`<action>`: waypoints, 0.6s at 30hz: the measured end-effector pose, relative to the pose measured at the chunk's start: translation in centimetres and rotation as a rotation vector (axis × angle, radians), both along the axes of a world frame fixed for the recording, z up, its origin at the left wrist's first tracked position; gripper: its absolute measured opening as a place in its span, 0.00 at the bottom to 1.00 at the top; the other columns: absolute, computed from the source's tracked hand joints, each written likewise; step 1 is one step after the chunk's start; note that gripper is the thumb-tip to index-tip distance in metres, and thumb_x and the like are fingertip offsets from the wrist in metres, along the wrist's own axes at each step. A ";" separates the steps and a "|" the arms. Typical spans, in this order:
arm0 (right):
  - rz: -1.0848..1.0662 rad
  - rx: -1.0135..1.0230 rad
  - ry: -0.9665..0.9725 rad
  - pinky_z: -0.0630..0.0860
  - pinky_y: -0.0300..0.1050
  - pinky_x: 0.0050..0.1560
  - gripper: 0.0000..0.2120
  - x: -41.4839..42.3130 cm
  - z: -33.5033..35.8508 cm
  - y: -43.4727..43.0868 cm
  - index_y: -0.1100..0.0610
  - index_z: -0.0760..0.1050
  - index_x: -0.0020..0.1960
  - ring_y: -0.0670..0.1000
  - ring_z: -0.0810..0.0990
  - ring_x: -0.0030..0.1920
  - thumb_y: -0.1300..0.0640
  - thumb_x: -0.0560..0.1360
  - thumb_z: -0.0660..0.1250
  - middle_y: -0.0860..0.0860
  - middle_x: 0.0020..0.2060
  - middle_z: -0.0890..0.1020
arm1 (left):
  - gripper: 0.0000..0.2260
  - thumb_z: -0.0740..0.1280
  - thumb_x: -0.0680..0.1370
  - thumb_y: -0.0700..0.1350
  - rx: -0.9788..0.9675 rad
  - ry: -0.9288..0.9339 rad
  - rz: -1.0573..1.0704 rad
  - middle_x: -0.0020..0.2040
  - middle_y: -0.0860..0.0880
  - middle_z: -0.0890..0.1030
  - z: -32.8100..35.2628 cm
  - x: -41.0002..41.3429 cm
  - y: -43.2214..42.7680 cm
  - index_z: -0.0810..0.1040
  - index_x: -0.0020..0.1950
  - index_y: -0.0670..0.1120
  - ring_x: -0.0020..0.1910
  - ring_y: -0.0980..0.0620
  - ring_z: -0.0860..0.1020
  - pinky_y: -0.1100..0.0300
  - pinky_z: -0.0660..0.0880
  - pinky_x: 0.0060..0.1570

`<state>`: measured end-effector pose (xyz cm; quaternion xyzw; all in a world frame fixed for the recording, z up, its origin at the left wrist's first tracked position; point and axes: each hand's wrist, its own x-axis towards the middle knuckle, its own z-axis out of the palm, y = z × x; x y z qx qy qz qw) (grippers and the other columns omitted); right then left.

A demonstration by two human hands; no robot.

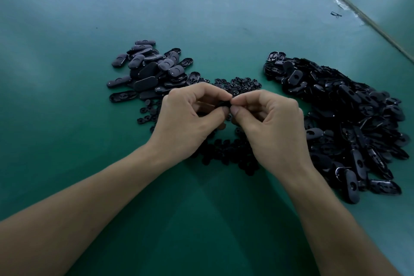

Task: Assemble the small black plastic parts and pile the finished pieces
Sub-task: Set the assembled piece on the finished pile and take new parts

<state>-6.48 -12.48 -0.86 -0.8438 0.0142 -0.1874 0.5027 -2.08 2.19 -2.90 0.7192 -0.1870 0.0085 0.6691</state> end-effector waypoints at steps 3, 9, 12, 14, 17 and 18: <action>0.055 0.032 0.019 0.81 0.38 0.44 0.12 0.0 0.1 -0.2 0.47 0.83 0.44 0.42 0.85 0.39 0.64 0.75 0.72 0.43 0.37 0.86 | 0.07 0.73 0.75 0.34 -0.015 0.012 -0.005 0.42 0.46 0.86 -0.1 0.1 0.1 0.84 0.50 0.44 0.40 0.46 0.86 0.49 0.84 0.44; 0.038 0.009 -0.012 0.78 0.38 0.40 0.10 0.0 0.0 -0.9 0.47 0.84 0.47 0.44 0.82 0.38 0.62 0.74 0.74 0.45 0.36 0.84 | 0.11 0.73 0.75 0.33 -0.040 0.018 -0.043 0.43 0.49 0.86 -0.1 0.0 -0.1 0.83 0.48 0.49 0.41 0.52 0.85 0.59 0.82 0.40; 0.063 -0.039 0.011 0.80 0.40 0.47 0.13 0.1 0.0 -1.1 0.45 0.83 0.53 0.43 0.83 0.43 0.61 0.74 0.74 0.43 0.42 0.84 | 0.12 0.73 0.76 0.33 -0.036 0.003 -0.055 0.43 0.52 0.86 0.1 0.0 -0.1 0.82 0.49 0.50 0.41 0.55 0.84 0.63 0.81 0.39; 0.106 0.009 0.049 0.81 0.41 0.52 0.13 0.3 0.0 -1.3 0.47 0.83 0.53 0.43 0.85 0.46 0.64 0.75 0.73 0.43 0.43 0.86 | 0.12 0.72 0.76 0.33 -0.038 0.009 -0.062 0.43 0.51 0.86 0.0 0.1 0.0 0.82 0.50 0.50 0.40 0.55 0.84 0.63 0.80 0.40; 0.126 0.065 0.067 0.81 0.38 0.51 0.10 0.4 0.0 -1.7 0.52 0.84 0.51 0.42 0.85 0.45 0.64 0.74 0.74 0.44 0.42 0.87 | 0.11 0.73 0.75 0.33 -0.069 0.054 -0.070 0.41 0.48 0.86 0.0 0.1 0.1 0.82 0.50 0.48 0.39 0.52 0.85 0.62 0.81 0.40; 0.130 0.079 0.067 0.81 0.37 0.50 0.09 0.5 0.0 -1.8 0.53 0.84 0.51 0.42 0.86 0.44 0.64 0.74 0.74 0.45 0.42 0.87 | 0.10 0.74 0.75 0.33 -0.081 0.064 -0.066 0.40 0.48 0.86 0.0 0.1 0.1 0.82 0.50 0.48 0.39 0.51 0.85 0.62 0.81 0.40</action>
